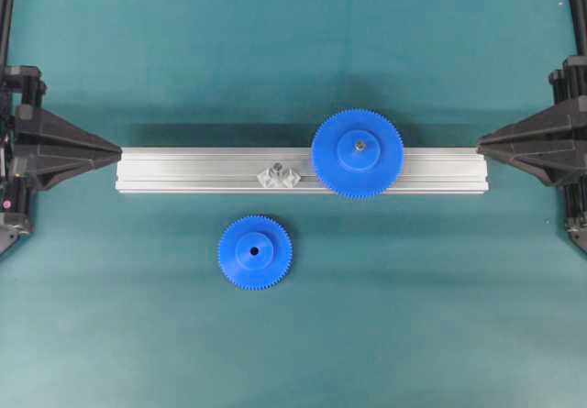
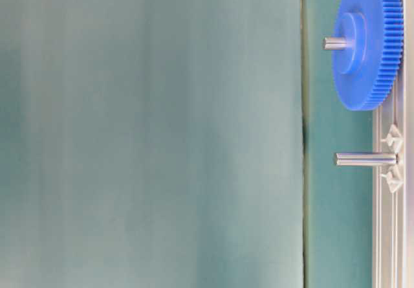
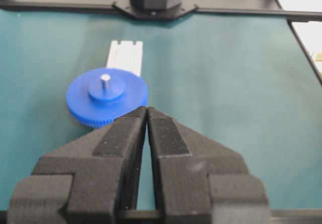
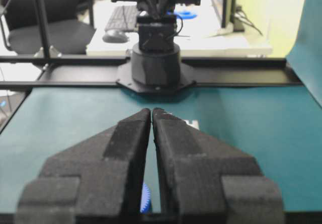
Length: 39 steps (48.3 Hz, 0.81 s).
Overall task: Find the location of the shaft and insert the small gear.
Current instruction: 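Move the left gripper toward the small blue gear on the table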
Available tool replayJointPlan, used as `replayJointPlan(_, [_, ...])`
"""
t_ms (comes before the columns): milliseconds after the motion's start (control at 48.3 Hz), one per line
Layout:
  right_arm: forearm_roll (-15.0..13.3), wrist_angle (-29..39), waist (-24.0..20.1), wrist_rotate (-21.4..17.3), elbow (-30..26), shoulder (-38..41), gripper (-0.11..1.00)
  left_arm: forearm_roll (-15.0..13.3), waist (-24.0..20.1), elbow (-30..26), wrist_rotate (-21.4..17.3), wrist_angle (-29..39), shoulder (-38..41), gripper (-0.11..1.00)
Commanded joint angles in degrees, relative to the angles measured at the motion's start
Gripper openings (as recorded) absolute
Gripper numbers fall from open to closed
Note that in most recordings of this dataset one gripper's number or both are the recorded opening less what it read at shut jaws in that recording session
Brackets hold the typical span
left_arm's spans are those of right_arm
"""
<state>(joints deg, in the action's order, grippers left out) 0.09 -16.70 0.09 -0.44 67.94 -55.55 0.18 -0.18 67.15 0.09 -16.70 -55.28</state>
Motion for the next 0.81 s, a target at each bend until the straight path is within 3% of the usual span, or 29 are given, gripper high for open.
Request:
replayJointPlan(0, [0.3, 0.2, 0.3, 0.2, -0.2, 0.8, 0.16, 0.7, 0.4, -0.5, 2.1, -0.1, 1.1, 0.11])
replayJointPlan(186, [1.5, 6.6, 0.1, -1.7, 0.2, 0.5, 0.04, 0.7, 1.0, -1.8, 7.4, 0.2, 2.5, -0.01])
replayJointPlan(538, [1.6, 21.4, 0.1, -3.2, -2.4, 2.7, 0.04, 0.8, 2.7, -8.9, 6.3, 9.3, 15.2, -0.01])
replayJointPlan(787, [1.6, 26.8, 0.1, -4.4, -2.1, 3.1, 0.04, 0.8, 4.7, -13.0, 6.6, 10.7, 28.5, -0.01])
